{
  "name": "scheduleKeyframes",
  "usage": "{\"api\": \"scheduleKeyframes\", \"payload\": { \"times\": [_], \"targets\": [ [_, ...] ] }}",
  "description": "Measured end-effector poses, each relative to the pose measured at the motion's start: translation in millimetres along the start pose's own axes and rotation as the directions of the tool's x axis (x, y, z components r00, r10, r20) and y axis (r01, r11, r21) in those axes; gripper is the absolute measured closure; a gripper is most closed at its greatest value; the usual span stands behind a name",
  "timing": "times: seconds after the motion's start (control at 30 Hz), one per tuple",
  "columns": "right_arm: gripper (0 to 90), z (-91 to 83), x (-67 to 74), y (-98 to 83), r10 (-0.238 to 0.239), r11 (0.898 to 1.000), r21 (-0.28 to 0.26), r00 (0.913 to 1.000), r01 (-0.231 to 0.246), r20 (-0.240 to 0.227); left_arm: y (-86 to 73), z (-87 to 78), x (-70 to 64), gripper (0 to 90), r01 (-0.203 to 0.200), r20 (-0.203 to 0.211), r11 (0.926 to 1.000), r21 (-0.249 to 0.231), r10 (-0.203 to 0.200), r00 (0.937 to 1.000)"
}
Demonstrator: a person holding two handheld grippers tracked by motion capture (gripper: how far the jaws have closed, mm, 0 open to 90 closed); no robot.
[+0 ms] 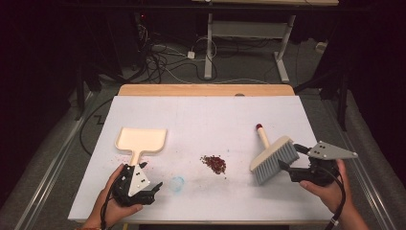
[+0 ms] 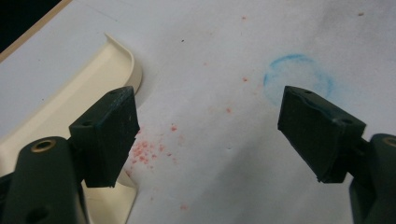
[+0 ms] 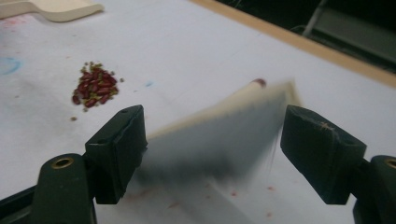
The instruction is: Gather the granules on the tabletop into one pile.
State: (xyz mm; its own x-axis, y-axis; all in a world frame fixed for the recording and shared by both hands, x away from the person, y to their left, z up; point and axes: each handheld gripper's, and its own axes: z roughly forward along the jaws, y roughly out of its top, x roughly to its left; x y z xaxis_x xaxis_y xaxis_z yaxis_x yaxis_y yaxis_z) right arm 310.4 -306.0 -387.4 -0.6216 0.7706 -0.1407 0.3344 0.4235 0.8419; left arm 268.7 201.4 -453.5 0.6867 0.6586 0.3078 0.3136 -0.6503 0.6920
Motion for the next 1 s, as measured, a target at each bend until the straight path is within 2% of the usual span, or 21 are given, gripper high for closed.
{"api": "scheduleKeyframes", "payload": {
  "times": [0.07,0.13,0.23,0.33,0.5,0.6,0.7,0.77,0.8,0.87,0.93,1.0],
  "targets": [
    [24.3,-3.5,1.1,1.5,-0.015,1.0,-0.019,0.9997,0.016,0.02,0.2,-0.2,-0.4,19.6,-0.002,0.002,1.0,-0.002,0.002,1.0],
    [24.2,-5.1,4.3,2.5,-0.032,0.999,-0.019,0.9994,0.032,0.009,0.2,-0.5,-0.3,19.6,0.0,0.002,1.0,-0.002,0.0,1.0],
    [24.4,-4.5,11.2,3.1,-0.072,0.997,-0.013,0.9972,0.073,0.018,0.2,-0.4,-0.3,19.6,0.001,0.001,1.0,-0.003,-0.001,1.0],
    [24.6,-2.7,15.1,4.0,-0.085,0.996,-0.024,0.9961,0.085,0.024,0.5,-1.0,-0.6,19.6,0.004,0.0,1.0,-0.008,-0.004,1.0],
    [24.0,0.6,22.4,4.2,-0.101,0.991,-0.083,0.9933,0.106,0.056,2.3,-1.9,-1.0,19.2,0.006,-0.007,0.9997,-0.023,-0.007,1.0],
    [23.1,4.4,27.6,3.5,-0.11,0.988,-0.101,0.9893,0.12,0.096,3.7,-2.5,-1.0,19.2,0.015,-0.011,0.9993,-0.036,-0.015,0.9998],
    [23.9,19.1,28.8,4.8,-0.127,0.99,-0.037,0.9797,0.134,0.155,4.5,-0.6,-1.0,19.2,0.015,-0.012,0.9994,-0.032,-0.016,0.9998],
    [28.4,40.0,21.6,7.0,-0.146,0.989,0.007,0.971,0.147,0.19,5.2,1.5,-1.6,19.2,0.014,-0.011,0.9996,-0.025,-0.014,0.9998],
    [29.9,48.3,17.4,7.0,-0.138,0.99,0.023,0.971,0.136,0.195,5.6,2.0,-2.2,19.2,0.011,-0.01,0.9997,-0.02,-0.011,0.9999],
    [31.5,73.0,3.2,6.9,-0.108,0.992,0.088,0.9797,0.094,0.169,7.0,2.8,-3.9,19.2,0.003,-0.006,0.9998,-0.019,-0.003,1.0],
    [33.2,97.0,-8.1,3.7,-0.094,0.986,0.155,0.9771,0.065,0.191,7.8,3.1,-4.9,19.2,-0.002,-0.003,0.9998,-0.021,0.002,1.0],
    [35.2,117.3,-16.0,-1.6,-0.114,0.972,0.225,0.9685,0.063,0.222,7.5,3.6,-5.0,19.2,-0.003,0.002,0.9998,-0.021,0.003,1.0]
  ]
}}
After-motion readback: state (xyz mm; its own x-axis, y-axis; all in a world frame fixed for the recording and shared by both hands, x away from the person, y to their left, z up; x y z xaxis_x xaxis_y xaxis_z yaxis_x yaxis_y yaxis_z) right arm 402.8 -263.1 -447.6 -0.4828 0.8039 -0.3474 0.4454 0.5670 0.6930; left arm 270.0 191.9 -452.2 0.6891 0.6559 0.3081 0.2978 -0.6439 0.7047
